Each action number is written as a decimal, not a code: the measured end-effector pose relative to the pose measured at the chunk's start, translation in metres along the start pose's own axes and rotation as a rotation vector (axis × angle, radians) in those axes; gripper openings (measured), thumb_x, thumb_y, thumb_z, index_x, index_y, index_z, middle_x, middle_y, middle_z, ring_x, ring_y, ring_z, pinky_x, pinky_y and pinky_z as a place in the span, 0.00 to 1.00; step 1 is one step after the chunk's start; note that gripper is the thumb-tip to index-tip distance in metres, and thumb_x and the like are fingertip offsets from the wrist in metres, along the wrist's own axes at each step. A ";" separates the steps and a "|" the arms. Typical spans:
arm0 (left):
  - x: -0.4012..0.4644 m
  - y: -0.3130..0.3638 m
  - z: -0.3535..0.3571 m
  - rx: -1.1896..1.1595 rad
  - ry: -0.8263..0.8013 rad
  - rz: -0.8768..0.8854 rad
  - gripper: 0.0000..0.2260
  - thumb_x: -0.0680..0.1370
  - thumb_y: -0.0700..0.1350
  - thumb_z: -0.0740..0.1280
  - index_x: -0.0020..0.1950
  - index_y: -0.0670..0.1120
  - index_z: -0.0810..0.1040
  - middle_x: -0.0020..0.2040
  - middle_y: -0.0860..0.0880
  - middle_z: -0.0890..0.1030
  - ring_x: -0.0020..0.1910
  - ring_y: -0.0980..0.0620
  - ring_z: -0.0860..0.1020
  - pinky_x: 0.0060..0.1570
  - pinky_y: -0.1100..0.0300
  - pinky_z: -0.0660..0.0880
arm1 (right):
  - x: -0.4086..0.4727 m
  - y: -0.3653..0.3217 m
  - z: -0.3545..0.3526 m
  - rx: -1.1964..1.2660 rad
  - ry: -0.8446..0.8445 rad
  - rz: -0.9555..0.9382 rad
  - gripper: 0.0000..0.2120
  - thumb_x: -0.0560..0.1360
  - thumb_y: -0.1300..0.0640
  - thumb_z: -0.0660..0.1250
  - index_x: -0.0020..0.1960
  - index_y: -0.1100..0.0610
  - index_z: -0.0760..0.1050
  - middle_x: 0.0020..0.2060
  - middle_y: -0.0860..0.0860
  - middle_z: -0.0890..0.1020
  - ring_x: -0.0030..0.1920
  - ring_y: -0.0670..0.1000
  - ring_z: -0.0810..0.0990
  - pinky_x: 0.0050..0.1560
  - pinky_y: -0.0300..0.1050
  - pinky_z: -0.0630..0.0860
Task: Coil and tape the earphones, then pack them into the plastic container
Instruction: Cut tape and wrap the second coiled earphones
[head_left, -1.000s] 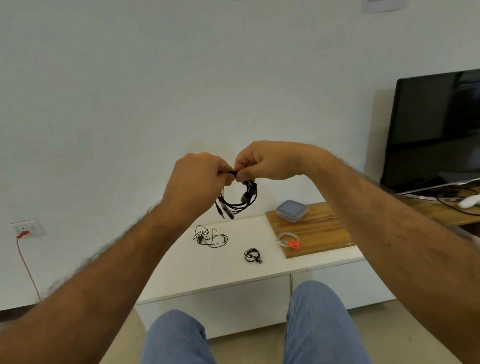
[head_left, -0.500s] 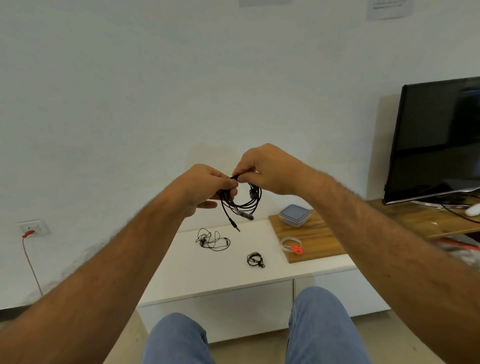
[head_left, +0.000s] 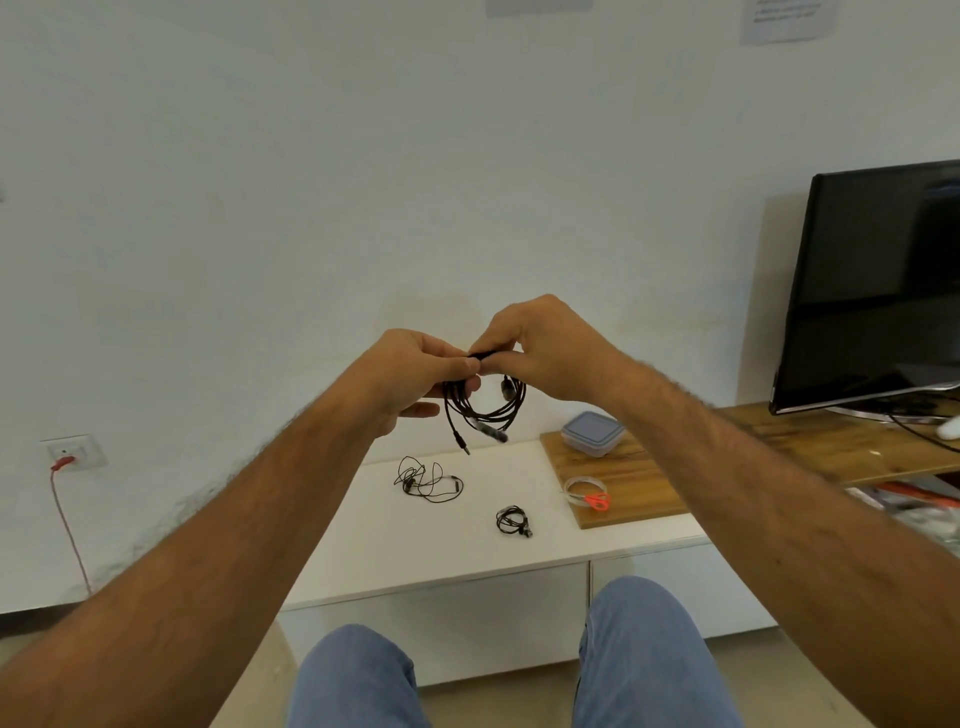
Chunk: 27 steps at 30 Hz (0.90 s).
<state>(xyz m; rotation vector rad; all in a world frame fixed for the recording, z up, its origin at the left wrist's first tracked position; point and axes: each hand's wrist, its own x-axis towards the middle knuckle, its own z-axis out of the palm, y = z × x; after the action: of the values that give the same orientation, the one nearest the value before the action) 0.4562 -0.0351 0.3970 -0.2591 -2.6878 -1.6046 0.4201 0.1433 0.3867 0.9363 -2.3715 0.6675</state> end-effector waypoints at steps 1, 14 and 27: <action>0.000 -0.001 0.001 0.011 0.010 0.009 0.03 0.76 0.45 0.71 0.44 0.48 0.84 0.36 0.53 0.85 0.38 0.59 0.81 0.50 0.55 0.74 | 0.000 0.001 0.001 0.017 0.002 0.009 0.06 0.74 0.55 0.73 0.50 0.52 0.86 0.42 0.47 0.85 0.44 0.47 0.81 0.48 0.51 0.78; 0.017 -0.020 0.013 0.536 0.237 0.211 0.09 0.77 0.50 0.69 0.39 0.48 0.85 0.31 0.56 0.78 0.28 0.57 0.70 0.29 0.63 0.62 | -0.001 0.014 0.030 -0.060 0.021 0.074 0.06 0.74 0.53 0.71 0.47 0.54 0.86 0.41 0.48 0.86 0.42 0.51 0.81 0.47 0.52 0.77; 0.069 -0.096 0.031 0.472 0.109 0.079 0.07 0.76 0.48 0.70 0.45 0.48 0.86 0.42 0.51 0.85 0.42 0.52 0.80 0.43 0.55 0.75 | 0.000 0.070 0.099 0.470 -0.231 0.374 0.21 0.70 0.66 0.74 0.62 0.60 0.77 0.49 0.55 0.85 0.51 0.52 0.85 0.57 0.50 0.80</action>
<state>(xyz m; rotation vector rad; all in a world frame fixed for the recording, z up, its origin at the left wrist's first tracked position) 0.3774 -0.0429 0.3036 -0.2562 -2.8207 -0.8947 0.3428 0.1288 0.2940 0.7838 -2.6819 1.3729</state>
